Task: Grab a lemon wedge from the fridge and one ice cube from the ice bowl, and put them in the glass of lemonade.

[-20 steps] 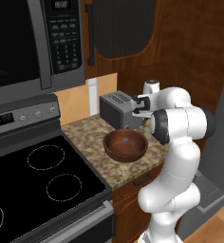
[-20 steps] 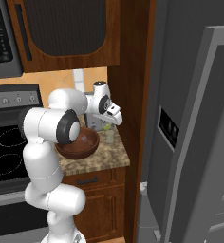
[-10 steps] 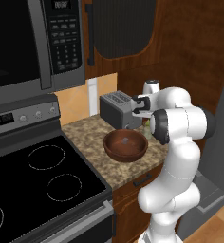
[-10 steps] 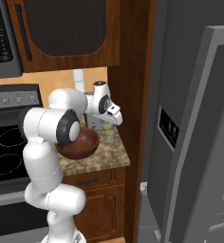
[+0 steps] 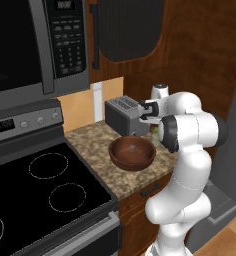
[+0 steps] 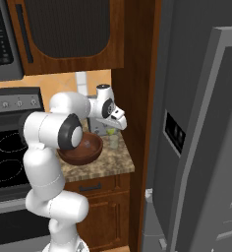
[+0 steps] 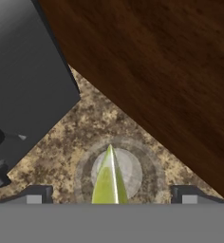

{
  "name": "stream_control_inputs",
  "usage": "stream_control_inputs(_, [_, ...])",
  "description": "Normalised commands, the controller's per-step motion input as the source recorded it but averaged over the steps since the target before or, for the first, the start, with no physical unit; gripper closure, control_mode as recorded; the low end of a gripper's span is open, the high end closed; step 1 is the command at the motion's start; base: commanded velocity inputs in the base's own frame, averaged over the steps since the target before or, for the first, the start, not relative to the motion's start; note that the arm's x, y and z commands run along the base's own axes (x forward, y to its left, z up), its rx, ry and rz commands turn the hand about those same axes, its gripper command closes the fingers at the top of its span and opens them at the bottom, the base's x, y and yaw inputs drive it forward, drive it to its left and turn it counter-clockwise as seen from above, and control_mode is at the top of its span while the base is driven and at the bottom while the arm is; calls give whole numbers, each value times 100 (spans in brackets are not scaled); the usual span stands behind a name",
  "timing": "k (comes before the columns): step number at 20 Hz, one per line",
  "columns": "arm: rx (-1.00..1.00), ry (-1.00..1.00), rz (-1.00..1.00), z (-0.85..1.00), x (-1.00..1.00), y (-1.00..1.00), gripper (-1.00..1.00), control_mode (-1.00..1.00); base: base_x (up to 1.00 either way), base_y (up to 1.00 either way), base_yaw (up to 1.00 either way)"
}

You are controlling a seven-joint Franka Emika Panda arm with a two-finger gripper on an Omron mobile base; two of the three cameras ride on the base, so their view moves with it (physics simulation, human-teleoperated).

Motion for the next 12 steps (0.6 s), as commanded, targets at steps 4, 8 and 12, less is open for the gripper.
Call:
stream_control_inputs(4, [0,-7,-2,0,-13,0,-100,-100,0,0,0])
stream_control_inputs(8, [0,-2,-2,0,-7,0,-100,-100,0,0,0])
stream_control_inputs(12, [0,-1,0,0,-20,11,-100,-100,0,0,0])
